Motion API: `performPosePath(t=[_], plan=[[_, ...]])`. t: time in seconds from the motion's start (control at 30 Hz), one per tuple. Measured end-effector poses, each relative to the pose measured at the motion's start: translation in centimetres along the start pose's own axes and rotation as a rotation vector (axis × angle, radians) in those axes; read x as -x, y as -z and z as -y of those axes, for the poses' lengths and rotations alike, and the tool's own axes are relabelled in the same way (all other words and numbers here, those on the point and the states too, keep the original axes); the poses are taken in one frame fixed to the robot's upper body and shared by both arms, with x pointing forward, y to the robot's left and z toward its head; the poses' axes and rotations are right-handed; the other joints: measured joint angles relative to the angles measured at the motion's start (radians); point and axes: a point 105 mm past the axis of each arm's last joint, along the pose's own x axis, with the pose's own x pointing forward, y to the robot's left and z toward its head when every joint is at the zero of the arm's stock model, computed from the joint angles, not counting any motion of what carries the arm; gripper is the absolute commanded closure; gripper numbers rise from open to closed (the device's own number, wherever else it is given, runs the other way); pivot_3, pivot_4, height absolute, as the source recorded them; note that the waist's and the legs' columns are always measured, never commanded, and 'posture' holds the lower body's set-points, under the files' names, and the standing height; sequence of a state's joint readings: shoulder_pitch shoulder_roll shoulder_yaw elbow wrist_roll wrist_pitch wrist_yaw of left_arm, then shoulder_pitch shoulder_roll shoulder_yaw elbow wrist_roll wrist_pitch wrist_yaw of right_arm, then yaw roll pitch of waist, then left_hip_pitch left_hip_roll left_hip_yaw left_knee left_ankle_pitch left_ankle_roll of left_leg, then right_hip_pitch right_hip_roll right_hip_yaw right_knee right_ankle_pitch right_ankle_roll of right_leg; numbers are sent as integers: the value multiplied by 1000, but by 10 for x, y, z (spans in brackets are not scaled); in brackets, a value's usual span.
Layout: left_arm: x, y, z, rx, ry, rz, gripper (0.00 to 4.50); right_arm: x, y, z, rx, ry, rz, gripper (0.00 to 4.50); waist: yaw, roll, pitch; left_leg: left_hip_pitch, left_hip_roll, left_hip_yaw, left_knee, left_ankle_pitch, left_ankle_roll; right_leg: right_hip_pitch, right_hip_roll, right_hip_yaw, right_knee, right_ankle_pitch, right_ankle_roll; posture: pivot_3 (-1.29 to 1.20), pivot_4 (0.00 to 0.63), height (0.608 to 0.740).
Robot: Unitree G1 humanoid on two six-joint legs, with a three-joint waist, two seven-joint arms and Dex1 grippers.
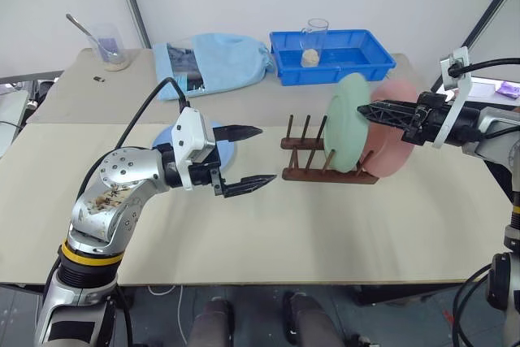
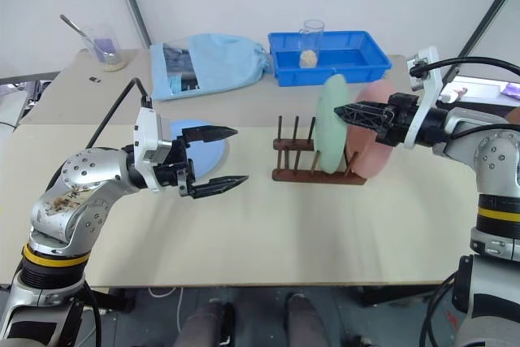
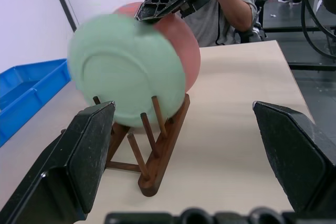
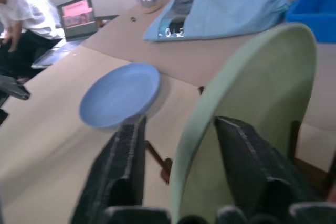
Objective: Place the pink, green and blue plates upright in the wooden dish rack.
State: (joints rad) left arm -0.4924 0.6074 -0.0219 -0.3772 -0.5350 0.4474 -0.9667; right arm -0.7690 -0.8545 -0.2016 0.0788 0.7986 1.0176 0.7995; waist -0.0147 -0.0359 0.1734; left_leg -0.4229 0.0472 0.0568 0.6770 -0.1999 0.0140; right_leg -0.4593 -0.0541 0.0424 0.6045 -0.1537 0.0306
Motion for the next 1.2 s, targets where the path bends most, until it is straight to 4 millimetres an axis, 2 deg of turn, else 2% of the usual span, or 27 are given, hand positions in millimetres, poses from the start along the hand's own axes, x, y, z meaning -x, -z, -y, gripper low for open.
performPosePath(t=[0.1,0.23,0.4,0.53,0.67,0.73,0.8,0.9,0.97,1.2], plan=[[0,1,0,-4,-7,-2,0,1,-4,4,65,31,12,24,-2,0,0,0,0,0,0,0,0,0,0,0,0,0,0,0,150,720],[6,11,-3,20,-67,-32,0,10,-19,5,280,73,-12,24,0,0,0,0,0,0,-1,0,0,-1,0,0,0,0,0,0,150,720],[34,37,-17,64,-285,-131,0,20,-33,-7,621,52,-59,24,-4,0,0,0,1,1,-2,0,0,-1,0,0,-2,0,0,0,150,720],[64,53,-40,69,-627,-168,0,20,-27,-13,721,1,-94,24,0,0,0,0,1,1,-2,0,0,-1,-1,-1,-2,0,0,0,150,720],[112,69,-61,145,-1053,-196,0,14,-22,-33,773,-114,-93,24,-1,0,0,1,1,1,-1,0,0,-1,-2,-1,-1,0,1,0,150,720],[132,82,-62,225,-1217,-216,0,7,-19,-41,786,-164,-89,24,0,-1,0,1,1,1,-1,0,0,-1,-2,-2,-1,0,1,0,150,720],[144,99,-56,331,-1323,-251,0,1,-13,-45,786,-201,-90,24,0,-1,1,1,0,1,-1,0,0,0,-2,-2,-1,1,1,0,150,720],[148,124,-47,487,-1414,-304,0,-9,-8,-50,784,-243,-86,24,3,-2,1,0,0,1,-1,0,0,0,-2,-2,-1,1,1,0,150,720],[139,135,-48,580,-1436,-322,0,-17,-10,-56,789,-272,-61,24,6,-2,1,0,0,1,0,0,0,0,-2,-3,-1,1,1,0,150,720],[110,144,-65,719,-1422,-345,0,-22,-9,-67,811,-335,-79,24,6,-3,2,-1,0,1,-1,0,0,0,-2,-2,-2,1,1,0,150,720]])
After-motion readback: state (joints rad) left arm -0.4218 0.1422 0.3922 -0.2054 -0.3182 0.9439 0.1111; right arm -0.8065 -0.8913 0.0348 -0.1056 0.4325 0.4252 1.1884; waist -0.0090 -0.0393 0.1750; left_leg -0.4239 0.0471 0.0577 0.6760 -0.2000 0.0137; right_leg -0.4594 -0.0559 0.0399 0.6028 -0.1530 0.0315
